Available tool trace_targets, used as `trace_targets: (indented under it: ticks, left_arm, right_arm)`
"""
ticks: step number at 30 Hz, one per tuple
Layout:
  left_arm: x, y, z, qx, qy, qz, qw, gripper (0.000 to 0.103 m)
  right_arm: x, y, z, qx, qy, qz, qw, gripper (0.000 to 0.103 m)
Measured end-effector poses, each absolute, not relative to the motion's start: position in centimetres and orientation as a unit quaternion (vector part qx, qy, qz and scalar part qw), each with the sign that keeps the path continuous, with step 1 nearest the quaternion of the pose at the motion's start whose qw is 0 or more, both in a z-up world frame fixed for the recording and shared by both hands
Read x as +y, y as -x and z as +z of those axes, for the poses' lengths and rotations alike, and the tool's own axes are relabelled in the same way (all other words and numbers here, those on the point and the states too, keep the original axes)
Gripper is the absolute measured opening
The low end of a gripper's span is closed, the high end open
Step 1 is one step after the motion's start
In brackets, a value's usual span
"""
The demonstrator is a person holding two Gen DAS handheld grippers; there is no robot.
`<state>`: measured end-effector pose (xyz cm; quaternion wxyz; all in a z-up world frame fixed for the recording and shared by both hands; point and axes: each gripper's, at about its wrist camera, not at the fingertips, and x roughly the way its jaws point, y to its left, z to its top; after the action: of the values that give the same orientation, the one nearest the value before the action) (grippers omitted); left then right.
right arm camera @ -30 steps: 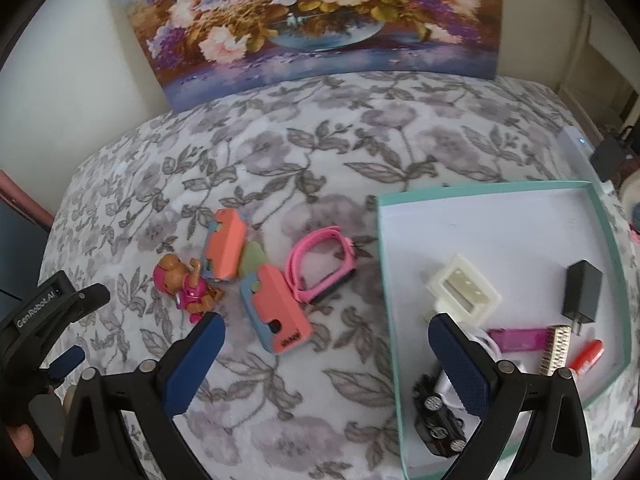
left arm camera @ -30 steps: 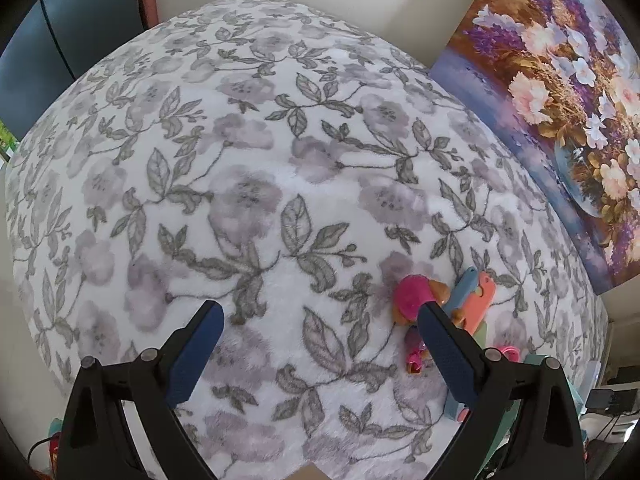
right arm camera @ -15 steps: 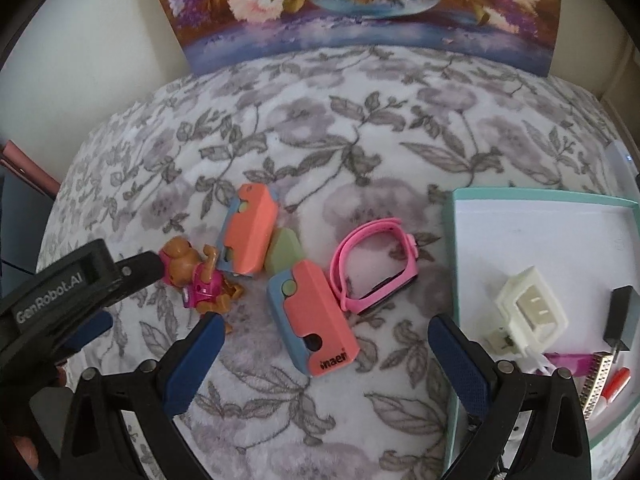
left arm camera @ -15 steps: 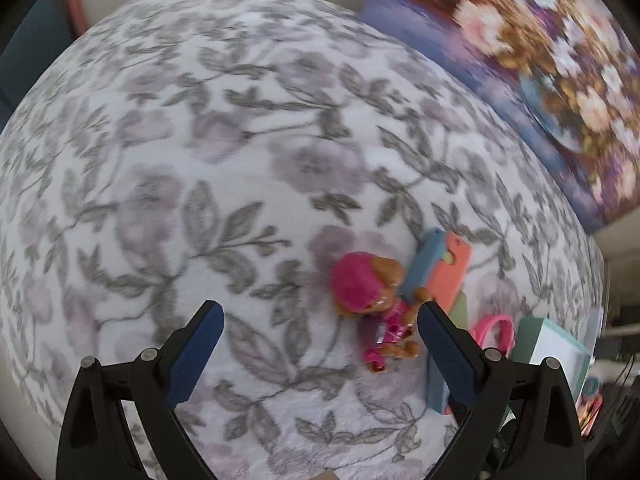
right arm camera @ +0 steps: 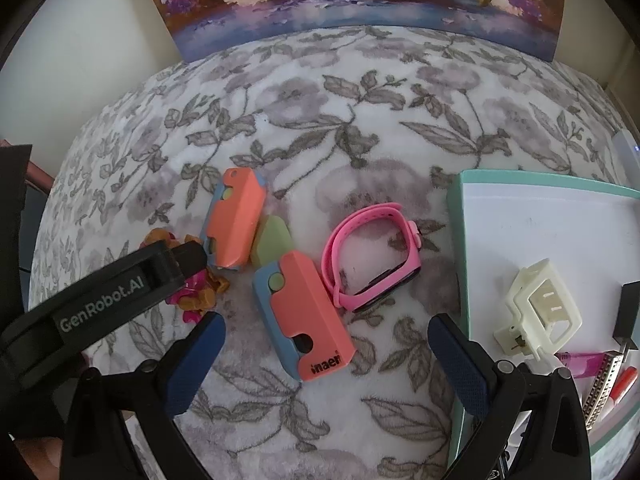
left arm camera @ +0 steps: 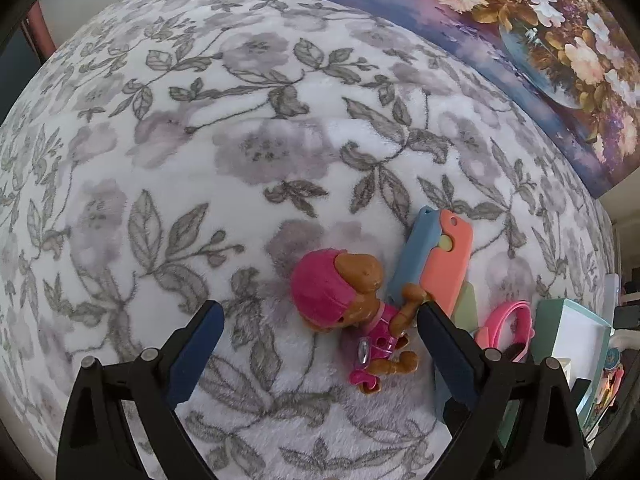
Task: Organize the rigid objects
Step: 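Grasp the pink doll figure with the left tool while the right tool grasps the orange-blue toy, then carry the pink doll and orange-blue toy over the tray with both tools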
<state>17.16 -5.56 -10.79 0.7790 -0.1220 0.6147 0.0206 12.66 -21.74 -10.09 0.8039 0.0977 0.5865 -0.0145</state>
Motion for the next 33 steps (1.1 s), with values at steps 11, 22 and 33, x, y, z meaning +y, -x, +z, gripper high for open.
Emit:
trace_targets:
  ticks: [11,22,33]
  left_arm:
    - [-6.1,-17.3,-9.8,0.591,0.112,0.007,0.799,0.065]
    - [-2.9,-16.2,-9.7,0.607,0.130,0.049,0.782,0.065]
    - [-2.8,-16.6,-11.1,0.616,0.131,0.041,0.776,0.064]
  right_arm:
    - [-21.9,-12.6,-10.0,0.585,-0.111,-0.001,0.803,0.099]
    - [-20.3,-13.0,-11.0,0.600,-0.096,0.025,0.794,0.065]
    - [-17.9,-14.0,-11.8,0.584,-0.025,-0.002,0.811,0.049]
